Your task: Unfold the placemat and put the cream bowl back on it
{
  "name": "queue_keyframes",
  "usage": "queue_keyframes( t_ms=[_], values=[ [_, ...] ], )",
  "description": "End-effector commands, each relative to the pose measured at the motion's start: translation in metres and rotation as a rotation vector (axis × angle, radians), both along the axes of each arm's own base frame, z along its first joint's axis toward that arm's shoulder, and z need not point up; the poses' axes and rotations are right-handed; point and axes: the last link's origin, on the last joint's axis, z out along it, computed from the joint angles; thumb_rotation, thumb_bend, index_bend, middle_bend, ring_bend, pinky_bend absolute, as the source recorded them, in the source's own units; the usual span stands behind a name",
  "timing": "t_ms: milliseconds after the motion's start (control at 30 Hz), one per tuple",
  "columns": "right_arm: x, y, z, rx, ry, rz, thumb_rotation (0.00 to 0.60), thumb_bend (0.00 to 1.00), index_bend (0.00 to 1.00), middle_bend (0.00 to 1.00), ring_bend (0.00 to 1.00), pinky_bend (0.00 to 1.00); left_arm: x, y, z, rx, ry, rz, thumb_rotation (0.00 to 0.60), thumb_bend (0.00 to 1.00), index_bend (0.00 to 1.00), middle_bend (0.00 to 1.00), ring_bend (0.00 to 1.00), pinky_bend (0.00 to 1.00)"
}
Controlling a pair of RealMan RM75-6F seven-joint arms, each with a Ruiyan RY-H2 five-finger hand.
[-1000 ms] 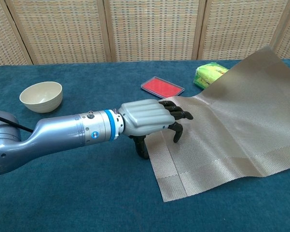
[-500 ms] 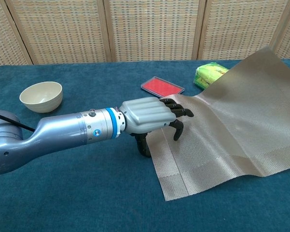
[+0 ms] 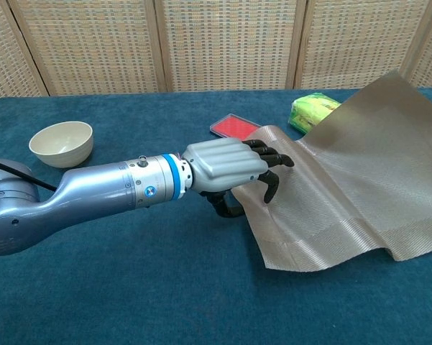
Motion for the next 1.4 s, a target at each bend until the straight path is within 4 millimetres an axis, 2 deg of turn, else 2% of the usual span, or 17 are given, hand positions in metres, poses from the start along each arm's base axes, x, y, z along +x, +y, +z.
queue_keyframes(
  t_ms=[33, 300, 433, 600, 800, 1100, 1267, 1400],
  values=[
    [0.0, 0.0, 0.0, 0.0, 0.001, 0.0, 0.6, 0.0, 0.0, 0.0, 0.0, 0.0, 0.001, 0.0, 0.0, 0.001, -0.002, -0.001, 0.6, 0.43, 0.38, 0.0, 0.0, 0.0],
    [0.001, 0.001, 0.0, 0.004, 0.002, 0.001, 0.6, 0.0, 0.0, 0.0, 0.0, 0.0, 0.001, 0.0, -0.001, 0.002, 0.0, 0.006, 0.6, 0.43, 0.4, 0.0, 0.0, 0.0],
    [0.001, 0.001, 0.0, 0.004, 0.003, 0.003, 0.6, 0.0, 0.0, 0.0, 0.0, 0.0, 0.0, 0.0, -0.003, -0.002, 0.003, 0.014, 0.6, 0.49, 0.42, 0.0, 0.0, 0.0],
    [0.002, 0.002, 0.0, 0.005, 0.001, 0.006, 0.6, 0.0, 0.0, 0.0, 0.0, 0.0, -0.001, -0.001, -0.004, -0.002, 0.003, 0.018, 0.6, 0.49, 0.48, 0.0, 0.0, 0.0],
    [0.002, 0.002, 0.0, 0.006, -0.002, 0.011, 0.6, 0.0, 0.0, 0.0, 0.0, 0.0, 0.0, -0.001, -0.006, 0.001, -0.005, 0.022, 0.6, 0.52, 0.61, 0.0, 0.0, 0.0],
    [0.003, 0.003, 0.001, 0.008, -0.008, 0.018, 0.6, 0.0, 0.0, 0.0, 0.0, 0.0, 0.001, -0.002, -0.006, 0.006, -0.023, 0.025, 0.6, 0.53, 0.69, 0.0, 0.0, 0.0],
    [0.003, 0.004, 0.0, 0.014, -0.007, 0.019, 0.6, 0.0, 0.0, 0.0, 0.0, 0.0, -0.002, -0.003, -0.001, 0.008, -0.038, 0.026, 0.6, 0.53, 0.72, 0.0, 0.0, 0.0],
    [0.001, 0.002, -0.002, 0.023, 0.0, 0.012, 0.6, 0.0, 0.0, 0.0, 0.0, 0.0, -0.013, -0.007, 0.012, 0.014, -0.052, 0.011, 0.6, 0.53, 0.73, 0.0, 0.0, 0.0]
  ],
)
